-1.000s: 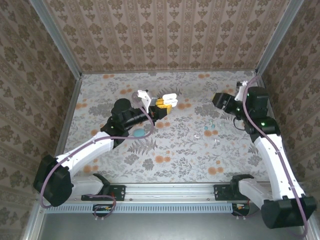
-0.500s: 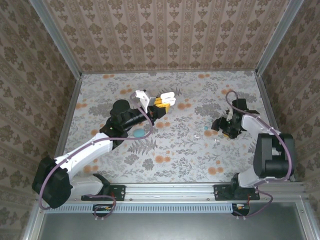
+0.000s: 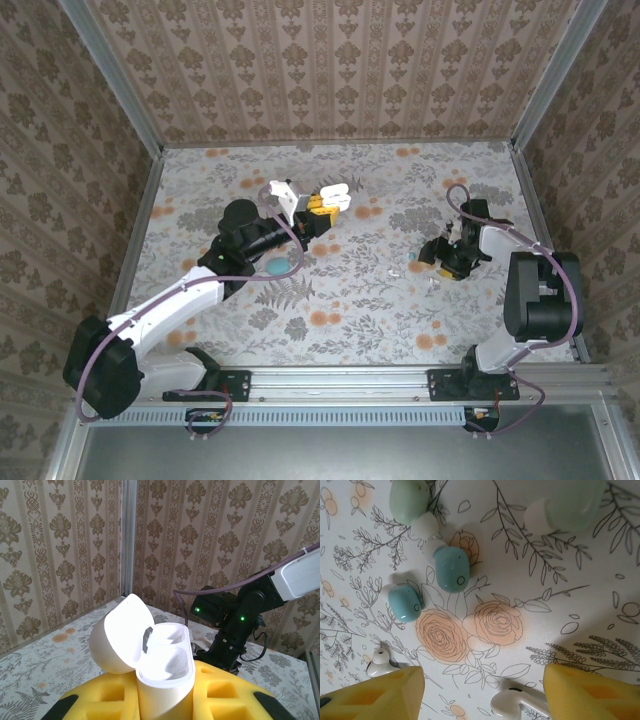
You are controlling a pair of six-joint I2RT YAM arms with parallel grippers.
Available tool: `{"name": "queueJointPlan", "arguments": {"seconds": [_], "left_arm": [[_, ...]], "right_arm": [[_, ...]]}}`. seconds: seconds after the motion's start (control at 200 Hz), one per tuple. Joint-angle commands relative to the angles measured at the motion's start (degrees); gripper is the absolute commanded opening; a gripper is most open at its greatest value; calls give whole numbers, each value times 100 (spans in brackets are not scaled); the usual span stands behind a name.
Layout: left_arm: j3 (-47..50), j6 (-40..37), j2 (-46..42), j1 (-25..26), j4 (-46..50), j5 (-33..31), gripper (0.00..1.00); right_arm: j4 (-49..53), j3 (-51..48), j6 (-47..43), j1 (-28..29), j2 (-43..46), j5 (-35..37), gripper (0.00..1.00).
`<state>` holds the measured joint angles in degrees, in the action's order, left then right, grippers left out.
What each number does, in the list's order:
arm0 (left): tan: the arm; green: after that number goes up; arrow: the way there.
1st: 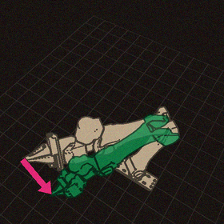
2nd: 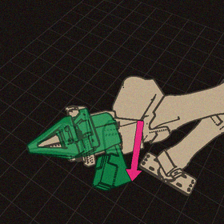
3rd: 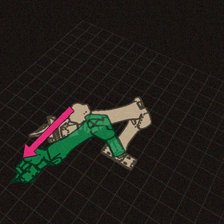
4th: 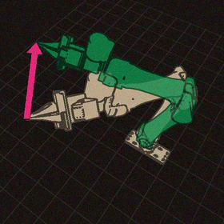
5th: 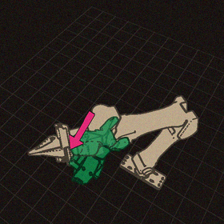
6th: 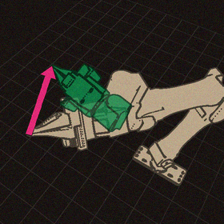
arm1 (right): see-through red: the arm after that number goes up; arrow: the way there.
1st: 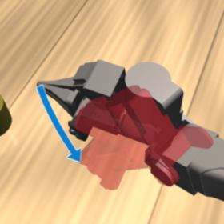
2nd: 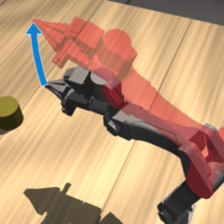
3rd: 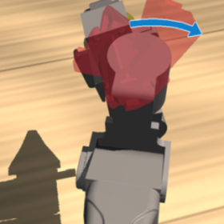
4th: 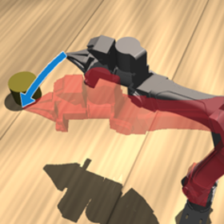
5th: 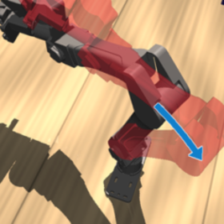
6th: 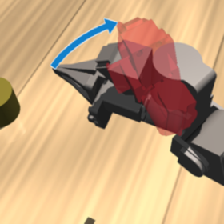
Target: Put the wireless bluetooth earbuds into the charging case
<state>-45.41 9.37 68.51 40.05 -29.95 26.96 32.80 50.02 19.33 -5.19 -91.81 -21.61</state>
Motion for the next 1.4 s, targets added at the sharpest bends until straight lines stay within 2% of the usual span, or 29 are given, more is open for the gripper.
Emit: {"name": "queueJointPlan", "arguments": {"seconds": [0.0,0.23,0.55,0.87,1.135,1.205,1.28,1.395], "left_arm": [[-192,-23,4,-8,-98,46,20],[-177,7,-22,-34,-107,16,20],[-153,21,-31,-61,-96,11,21],[-127,14,-39,-68,-72,11,21],[-126,-23,-75,-77,12,-14,21],[-125,-29,-70,-80,10,-7,20],[-133,-37,-57,-84,24,7,21],[-143,-73,-57,-90,51,20,21]], "right_arm": [[8,-107,-106,18,-138,-210,66],[188,-211,-55,165,-51,-146,62],[431,-575,303,372,498,81,61],[369,-653,521,868,735,135,61],[1018,-317,616,898,897,1432,57],[939,-256,739,897,848,1529,56],[859,-148,987,908,744,1607,50],[782,-8,1276,960,531,1656,49]]}}
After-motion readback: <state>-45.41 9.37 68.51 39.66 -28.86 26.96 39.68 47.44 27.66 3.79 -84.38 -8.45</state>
